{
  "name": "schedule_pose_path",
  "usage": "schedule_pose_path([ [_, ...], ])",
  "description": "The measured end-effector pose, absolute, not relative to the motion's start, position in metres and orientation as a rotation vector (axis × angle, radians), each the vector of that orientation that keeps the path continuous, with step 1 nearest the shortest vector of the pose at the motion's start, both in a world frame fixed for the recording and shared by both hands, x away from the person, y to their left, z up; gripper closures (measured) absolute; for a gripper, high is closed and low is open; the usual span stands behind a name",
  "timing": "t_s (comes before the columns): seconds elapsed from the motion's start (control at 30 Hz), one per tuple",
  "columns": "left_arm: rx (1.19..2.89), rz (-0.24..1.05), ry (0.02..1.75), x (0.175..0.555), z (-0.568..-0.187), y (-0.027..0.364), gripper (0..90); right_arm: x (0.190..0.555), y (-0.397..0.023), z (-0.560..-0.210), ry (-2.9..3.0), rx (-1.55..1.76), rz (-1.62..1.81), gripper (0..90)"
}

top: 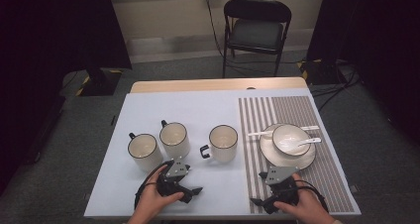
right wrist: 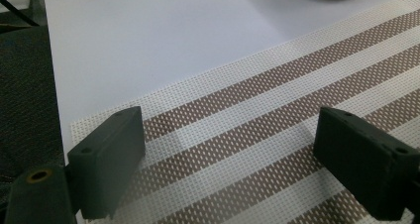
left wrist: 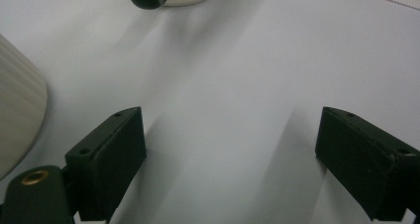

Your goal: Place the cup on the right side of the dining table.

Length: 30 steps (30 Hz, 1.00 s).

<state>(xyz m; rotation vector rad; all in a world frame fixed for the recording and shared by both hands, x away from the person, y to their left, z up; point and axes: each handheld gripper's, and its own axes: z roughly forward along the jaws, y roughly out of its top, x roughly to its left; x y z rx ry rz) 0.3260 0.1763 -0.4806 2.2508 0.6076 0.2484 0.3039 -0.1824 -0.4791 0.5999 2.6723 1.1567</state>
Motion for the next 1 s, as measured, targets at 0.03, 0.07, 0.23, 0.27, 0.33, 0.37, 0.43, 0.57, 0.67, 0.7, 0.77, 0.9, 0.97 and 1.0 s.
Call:
schedule_pose_path([
  [0.03, 2.251, 0.248, 0.608, 0.326, -0.481, 0.176, 11.3, 0.304, -0.182, -0.479, 2.672, 0.6, 1.157, 11.6],
  [0.07, 2.25, 0.247, 0.608, 0.326, -0.481, 0.176, 11.3, 0.304, -0.182, -0.479, 2.674, 0.6, 1.155, 11.7],
  [0.23, 2.26, 0.242, 0.605, 0.327, -0.479, 0.177, 11.8, 0.305, -0.179, -0.476, 2.699, 0.605, 1.111, 11.7],
  [0.27, 2.27, 0.247, 0.614, 0.328, -0.478, 0.177, 15.7, 0.306, -0.178, -0.475, 2.707, 0.603, 1.094, 11.7],
  [0.33, 2.257, 0.22, 0.651, 0.329, -0.476, 0.176, 15.2, 0.306, -0.177, -0.474, 2.711, 0.609, 1.085, 11.7],
  [0.37, 2.275, 0.216, 0.654, 0.329, -0.474, 0.176, 15.6, 0.306, -0.177, -0.473, 2.722, 0.612, 1.07, 12.1],
  [0.43, 2.308, 0.21, 0.659, 0.329, -0.471, 0.173, 16.9, 0.308, -0.175, -0.471, 2.739, 0.603, 1.049, 12.6],
  [0.57, 2.314, 0.177, 0.676, 0.331, -0.466, 0.17, 18.6, 0.313, -0.172, -0.466, 2.795, 0.6, 0.969, 13.5],
  [0.67, 2.316, 0.177, 0.69, 0.334, -0.459, 0.17, 18.6, 0.318, -0.166, -0.461, 2.814, 0.601, 0.923, 13.7],
  [0.7, 2.316, 0.177, 0.69, 0.334, -0.459, 0.17, 18.6, 0.318, -0.166, -0.461, 2.814, 0.601, 0.923, 13.7],
  [0.77, 2.311, 0.173, 0.689, 0.336, -0.457, 0.167, 18.6, 0.321, -0.165, -0.459, 2.822, 0.592, 0.904, 13.7],
  [0.9, 2.316, 0.183, 0.684, 0.339, -0.453, 0.162, 18.6, 0.329, -0.163, -0.451, 2.841, 0.602, 0.874, 13.6],
  [0.97, 2.321, 0.176, 0.674, 0.342, -0.451, 0.159, 18.6, 0.332, -0.162, -0.448, 2.842, 0.6, 0.856, 13.6],
  [1.0, 2.321, 0.174, 0.68, 0.343, -0.451, 0.158, 18.6, 0.334, -0.162, -0.448, 2.851, 0.595, 0.85, 13.6],
])
